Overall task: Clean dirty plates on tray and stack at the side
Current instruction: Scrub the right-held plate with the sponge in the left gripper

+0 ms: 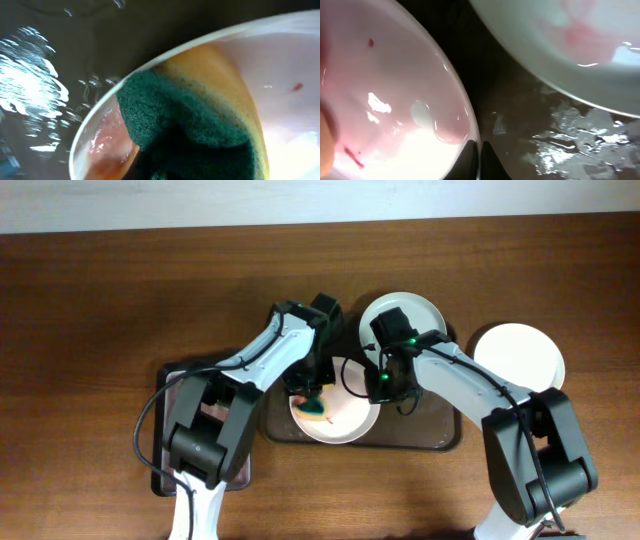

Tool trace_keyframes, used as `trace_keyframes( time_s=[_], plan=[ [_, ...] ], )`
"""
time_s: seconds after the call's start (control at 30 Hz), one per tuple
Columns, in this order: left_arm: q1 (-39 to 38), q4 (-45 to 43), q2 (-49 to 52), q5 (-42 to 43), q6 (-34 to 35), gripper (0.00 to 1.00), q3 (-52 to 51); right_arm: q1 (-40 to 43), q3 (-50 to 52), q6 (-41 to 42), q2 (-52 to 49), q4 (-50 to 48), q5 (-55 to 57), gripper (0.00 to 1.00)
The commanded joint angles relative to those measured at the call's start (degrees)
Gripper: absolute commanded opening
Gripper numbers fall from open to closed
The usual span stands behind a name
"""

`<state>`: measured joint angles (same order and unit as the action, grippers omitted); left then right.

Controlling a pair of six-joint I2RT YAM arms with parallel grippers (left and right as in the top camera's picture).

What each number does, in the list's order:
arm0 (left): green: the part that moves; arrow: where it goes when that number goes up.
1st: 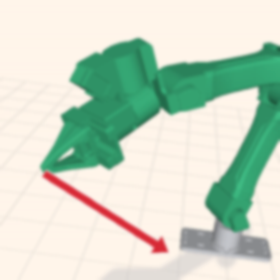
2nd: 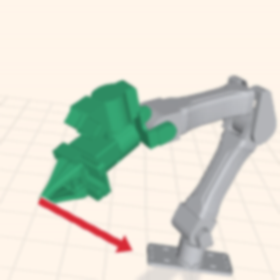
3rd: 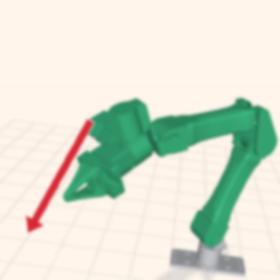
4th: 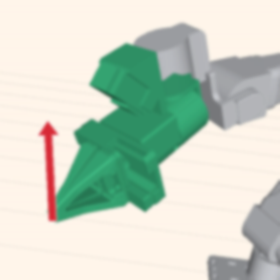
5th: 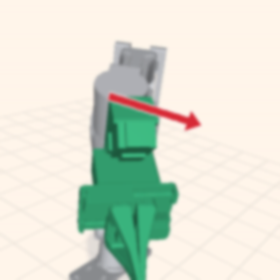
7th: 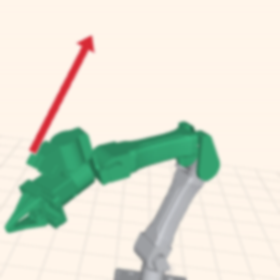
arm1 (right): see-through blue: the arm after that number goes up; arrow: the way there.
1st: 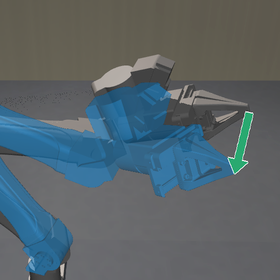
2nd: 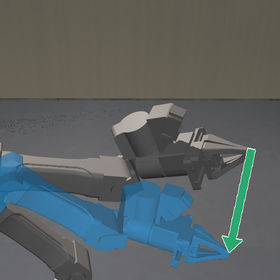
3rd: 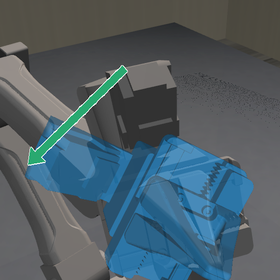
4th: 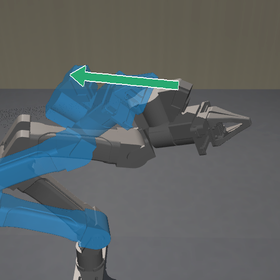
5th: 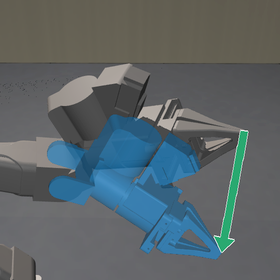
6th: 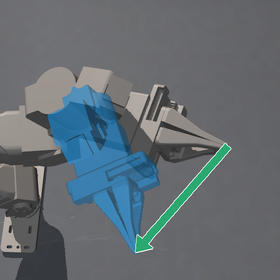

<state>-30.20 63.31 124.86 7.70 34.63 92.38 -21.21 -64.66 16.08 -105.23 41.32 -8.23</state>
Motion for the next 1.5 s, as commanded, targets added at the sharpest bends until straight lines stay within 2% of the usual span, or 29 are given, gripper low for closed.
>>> trace_keyframes(
  time_s=[0.0,0.17,0.23,0.33,0.43,0.67,0.87,0.97,1.2,1.33,1.47],
  plan=[
    [2.14,1.88,4.02,-15.61,-1.22,0.00,2.05,0.61,0.15,0.76,-0.59,1.11,3.78,0.04],
    [1.97,-4.74,5.66,2.58,-1.22,0.00,-0.37,0.61,0.15,0.76,-0.59,0.90,3.80,0.04],
    [1.29,-10.75,6.93,11.58,-1.03,0.00,-3.23,0.61,0.15,0.76,-0.59,0.83,3.78,0.04],
    [-1.40,-19.52,8.90,18.51,2.10,0.00,-8.44,0.61,0.15,0.76,-0.59,0.90,3.78,0.04],
    [-3.91,-23.19,9.49,22.77,2.23,0.00,-10.99,0.61,0.15,0.76,-0.59,0.87,3.78,0.04],
    [-5.86,-23.61,9.49,23.69,2.01,0.00,-11.02,0.61,0.15,1.64,-0.59,0.70,2.47,0.04],
    [-6.05,-23.63,9.49,36.06,2.01,0.00,-11.02,0.61,0.15,3.56,-0.59,0.04,2.43,0.04],
    [-6.56,-22.49,9.49,31.98,2.01,0.00,-11.02,0.61,0.15,3.56,-0.59,-0.22,2.01,0.04],
    [-4.61,-14.78,9.44,12.72,1.77,0.00,-10.93,0.61,0.15,3.52,-0.59,-0.20,1.18,0.04],
    [-1.81,-6.62,9.16,0.70,1.77,0.00,-8.22,0.61,0.15,3.54,-0.59,-0.22,1.20,0.04],
    [-1.66,-1.81,8.48,-4.85,1.77,0.00,-4.59,0.61,0.15,4.22,-0.59,-0.26,1.36,0.04]
  ],
)
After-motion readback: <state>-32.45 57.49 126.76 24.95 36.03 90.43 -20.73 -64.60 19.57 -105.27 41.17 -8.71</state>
